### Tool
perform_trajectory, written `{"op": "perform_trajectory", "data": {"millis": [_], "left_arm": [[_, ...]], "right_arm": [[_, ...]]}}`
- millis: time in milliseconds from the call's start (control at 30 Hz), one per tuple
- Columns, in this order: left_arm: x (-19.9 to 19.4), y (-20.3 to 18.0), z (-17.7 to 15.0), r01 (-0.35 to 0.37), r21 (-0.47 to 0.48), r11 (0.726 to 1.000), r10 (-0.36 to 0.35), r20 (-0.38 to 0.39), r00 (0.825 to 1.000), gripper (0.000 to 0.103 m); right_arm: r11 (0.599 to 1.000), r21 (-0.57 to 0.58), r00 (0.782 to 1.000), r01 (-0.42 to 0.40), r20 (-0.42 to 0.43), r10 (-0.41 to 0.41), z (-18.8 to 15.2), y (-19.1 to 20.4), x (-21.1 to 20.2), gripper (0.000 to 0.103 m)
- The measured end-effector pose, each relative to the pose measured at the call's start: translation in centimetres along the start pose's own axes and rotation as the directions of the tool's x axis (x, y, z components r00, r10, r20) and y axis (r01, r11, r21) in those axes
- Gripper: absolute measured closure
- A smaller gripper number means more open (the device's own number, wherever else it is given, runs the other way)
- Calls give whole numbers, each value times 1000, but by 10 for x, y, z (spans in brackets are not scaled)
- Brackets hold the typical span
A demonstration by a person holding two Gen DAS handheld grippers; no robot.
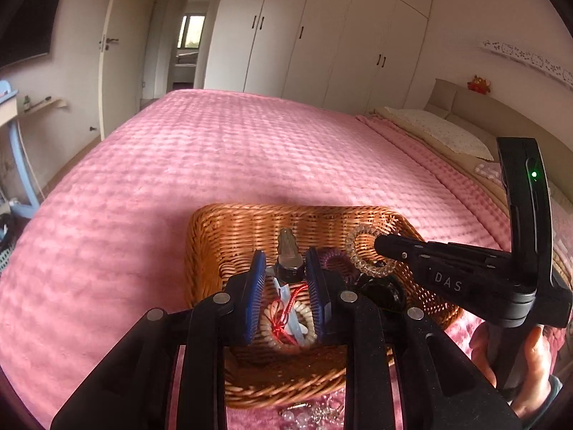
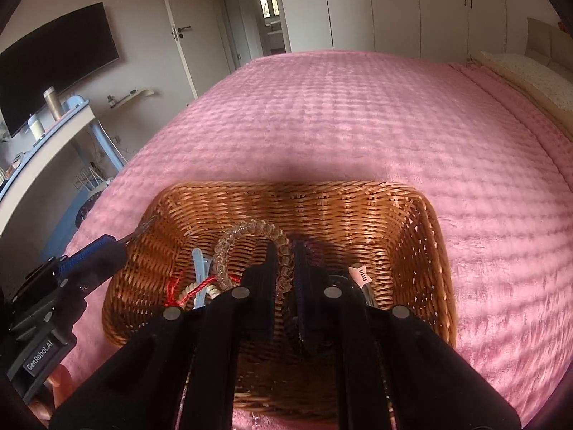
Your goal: Organize jewelry
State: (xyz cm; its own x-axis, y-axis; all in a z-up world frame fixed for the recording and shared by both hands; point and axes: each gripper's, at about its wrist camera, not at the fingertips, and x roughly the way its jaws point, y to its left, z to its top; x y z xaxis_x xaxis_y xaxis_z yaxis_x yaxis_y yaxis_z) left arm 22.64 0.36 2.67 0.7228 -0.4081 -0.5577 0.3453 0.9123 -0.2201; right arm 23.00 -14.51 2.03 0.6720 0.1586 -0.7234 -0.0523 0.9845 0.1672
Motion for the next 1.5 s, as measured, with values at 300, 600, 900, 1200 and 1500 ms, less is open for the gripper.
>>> {"op": "perform_trajectory", "data": {"millis": [300, 600, 900, 1200, 1500], "left_arm": [[29, 5, -11, -10, 24, 1000, 12, -60, 998, 81], [20, 7, -12, 22, 13, 1000, -21, -57, 998, 70], [-38, -1, -12, 59, 4, 998, -59, 22, 998, 59], [-100, -9, -40, 55, 29, 998, -56, 49, 997, 59], [-92, 2, -93, 40, 6, 999, -40, -74, 996, 59]], "right_arm": [[1000, 14, 993, -11, -117, 13, 1, 3, 42, 95], [997, 62, 993, -42, -111, 49, 0, -6, 33, 86], [995, 50, 995, -86, -38, 88, -21, -1, -29, 78], [991, -23, 990, -132, 37, 133, -60, 20, -99, 78], [986, -66, 988, -156, -9, 156, -116, 28, -80, 78]]}}
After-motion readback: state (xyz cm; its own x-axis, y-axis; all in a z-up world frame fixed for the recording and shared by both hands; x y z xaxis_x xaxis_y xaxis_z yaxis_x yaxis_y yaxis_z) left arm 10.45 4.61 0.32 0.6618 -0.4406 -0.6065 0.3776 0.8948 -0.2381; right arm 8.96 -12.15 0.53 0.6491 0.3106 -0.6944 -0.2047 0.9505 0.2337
